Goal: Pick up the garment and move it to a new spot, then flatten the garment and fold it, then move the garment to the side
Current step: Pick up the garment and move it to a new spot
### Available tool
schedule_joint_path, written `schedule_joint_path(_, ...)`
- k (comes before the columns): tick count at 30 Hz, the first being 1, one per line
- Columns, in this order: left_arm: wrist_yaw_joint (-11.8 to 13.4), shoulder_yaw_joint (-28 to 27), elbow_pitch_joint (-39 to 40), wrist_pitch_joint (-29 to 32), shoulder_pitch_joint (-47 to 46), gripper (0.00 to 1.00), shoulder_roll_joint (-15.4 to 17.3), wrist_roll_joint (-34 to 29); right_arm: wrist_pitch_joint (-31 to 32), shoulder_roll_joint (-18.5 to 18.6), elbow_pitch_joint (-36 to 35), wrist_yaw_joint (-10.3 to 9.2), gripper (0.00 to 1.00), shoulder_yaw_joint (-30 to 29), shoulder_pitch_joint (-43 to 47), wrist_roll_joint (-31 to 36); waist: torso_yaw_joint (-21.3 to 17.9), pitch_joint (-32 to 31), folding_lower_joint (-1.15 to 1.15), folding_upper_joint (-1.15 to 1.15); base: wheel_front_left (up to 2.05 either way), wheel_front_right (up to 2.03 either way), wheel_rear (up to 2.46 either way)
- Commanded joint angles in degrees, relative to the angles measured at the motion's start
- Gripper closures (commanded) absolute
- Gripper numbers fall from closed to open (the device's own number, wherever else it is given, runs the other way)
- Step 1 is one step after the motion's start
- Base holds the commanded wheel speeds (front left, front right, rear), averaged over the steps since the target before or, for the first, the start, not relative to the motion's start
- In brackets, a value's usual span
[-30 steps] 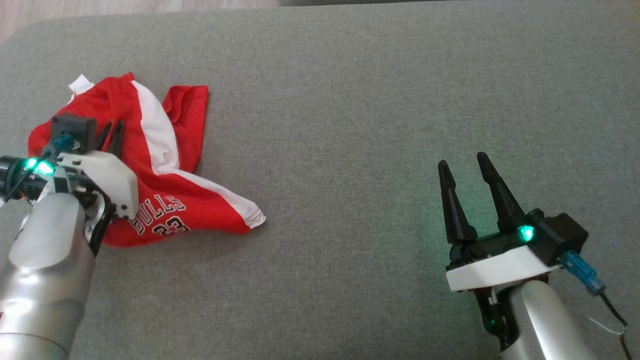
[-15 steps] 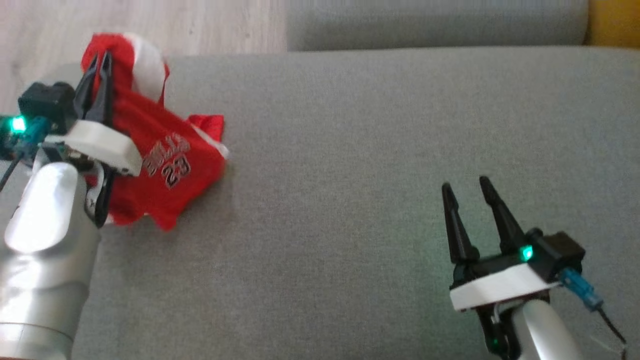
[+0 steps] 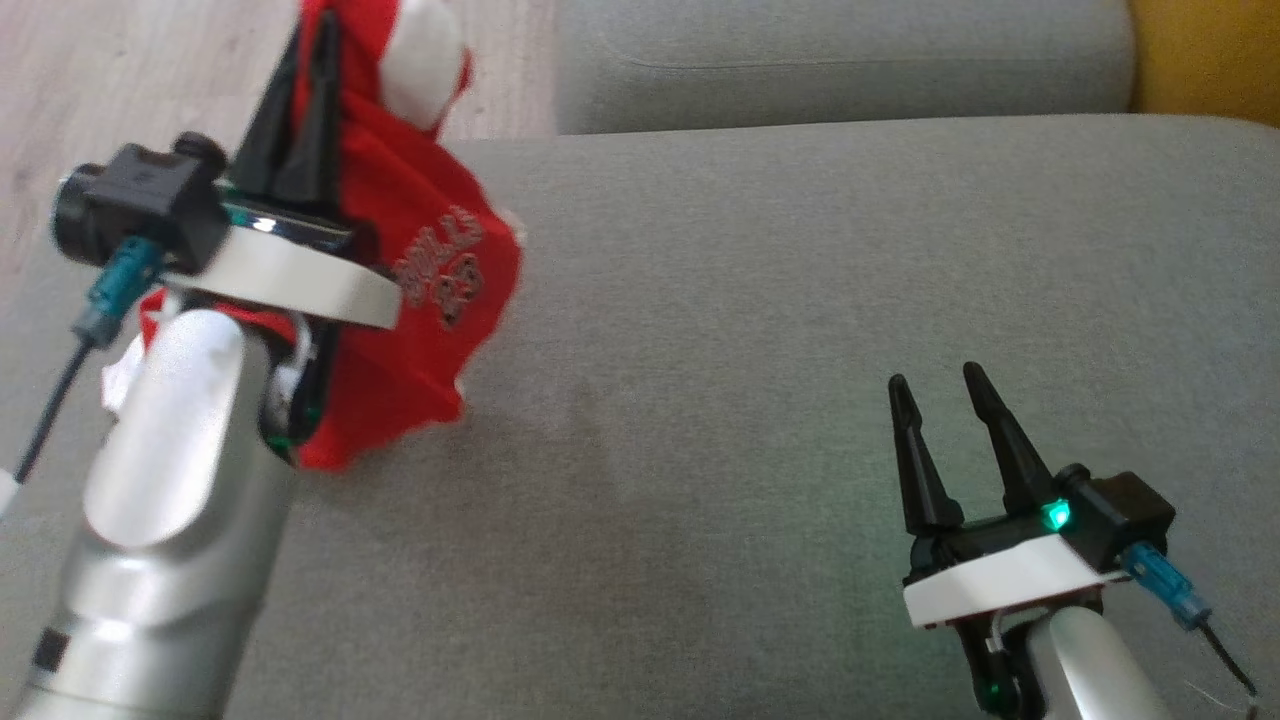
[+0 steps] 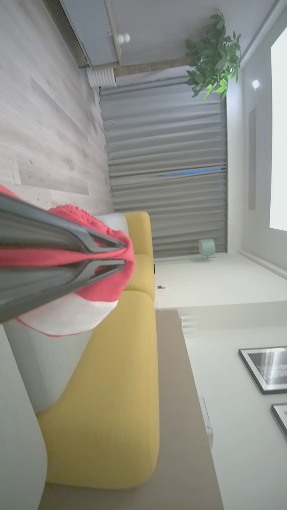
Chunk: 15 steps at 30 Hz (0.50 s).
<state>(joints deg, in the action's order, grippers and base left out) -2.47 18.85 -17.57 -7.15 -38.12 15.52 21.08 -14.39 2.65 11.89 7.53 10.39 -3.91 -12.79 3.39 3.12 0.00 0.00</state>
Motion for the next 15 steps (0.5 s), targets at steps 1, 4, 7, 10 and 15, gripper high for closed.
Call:
schedule_joint_path(1, 0.4, -1.3, 3.9, 0.8, -1.8, 1.00, 0.9, 0.5, -0.6, 0.2, -2.1, -0.04, 0.00, 1.0, -1.8, -0.6, -1.3, 0.3, 0.00, 0.00, 0.00, 0.00, 0.00)
schedule_joint_path(4, 0.5, 0.2, 6.9, 2.0, -0.9, 1.00, -0.8, 1.2, -0.6, 0.2, -2.5, -0.04, 0.00, 0.9, -2.3, -0.9, -3.1, 0.7, 0.00, 0.00, 0.00, 0.00, 0.00)
schedule_joint_path(7, 0.4, 1.4, 8.5, 2.8, -0.3, 1.00, -2.5, 2.0, -0.6, 0.2, -2.8, -0.04, 0.00, 1.3, -3.2, -1.4, -6.1, 1.1, 0.00, 0.00, 0.00, 0.00, 0.00)
schedule_joint_path(10, 0.4, 2.9, 9.4, 3.3, -0.3, 1.00, -4.3, 2.3, -0.6, 0.2, -3.5, -0.04, 0.00, 1.3, -4.2, -2.1, -9.3, 2.0, 0.00, 0.00, 0.00, 0.00, 0.00)
schedule_joint_path(15, 0.3, 5.6, 8.6, 3.4, -1.5, 1.00, -7.5, 2.4, -0.6, 0.2, -4.7, -0.04, 0.00, 2.0, -6.0, -3.3, -15.8, 4.1, 0.00, 0.00, 0.00, 0.00, 0.00)
